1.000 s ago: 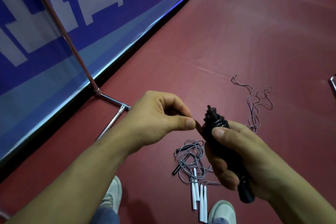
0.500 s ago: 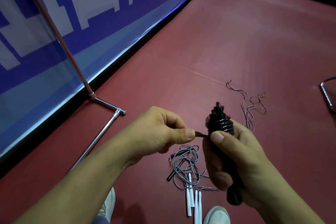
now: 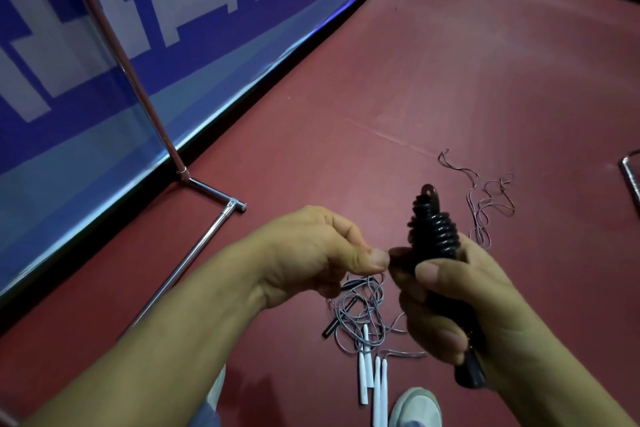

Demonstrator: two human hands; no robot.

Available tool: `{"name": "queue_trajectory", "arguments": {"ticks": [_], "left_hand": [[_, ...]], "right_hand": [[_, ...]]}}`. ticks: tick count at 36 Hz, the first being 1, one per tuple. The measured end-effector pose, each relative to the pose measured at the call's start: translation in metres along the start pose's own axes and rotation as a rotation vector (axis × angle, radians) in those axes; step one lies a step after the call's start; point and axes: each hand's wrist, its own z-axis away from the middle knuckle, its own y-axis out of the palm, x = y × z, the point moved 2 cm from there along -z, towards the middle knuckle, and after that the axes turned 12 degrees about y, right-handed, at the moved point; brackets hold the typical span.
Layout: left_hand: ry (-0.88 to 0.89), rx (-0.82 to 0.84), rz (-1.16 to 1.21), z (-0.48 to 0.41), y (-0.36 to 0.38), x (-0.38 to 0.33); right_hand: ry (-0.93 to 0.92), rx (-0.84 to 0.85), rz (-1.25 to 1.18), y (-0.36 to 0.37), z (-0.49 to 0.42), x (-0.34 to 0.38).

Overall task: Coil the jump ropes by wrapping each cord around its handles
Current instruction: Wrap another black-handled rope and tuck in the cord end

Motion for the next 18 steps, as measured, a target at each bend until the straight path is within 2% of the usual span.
{"name": "queue_trajectory", "arguments": {"ticks": [1,10,14,18], "left_hand": [[-0.016,-0.009,-0.022,0.000,-0.001,0.000],[-0.087,-0.157,-0.174,0.000,-0.011,0.005],[-0.083,-0.204,-0.201,0.002,-0.017,0.005],[-0.053,-0.236,-0.240,0.002,-0.019,0.002]], "right_hand": [[-0.021,-0.106,0.070,-0.005,0.012,-0.011],[-0.110,-0.557,0.414,-0.019,0.007,-0.019],[-0.003,-0.502,0.415,-0.012,0.006,-0.022],[0.079,-0.392,0.307,-0.006,0.006,-0.021]]}}
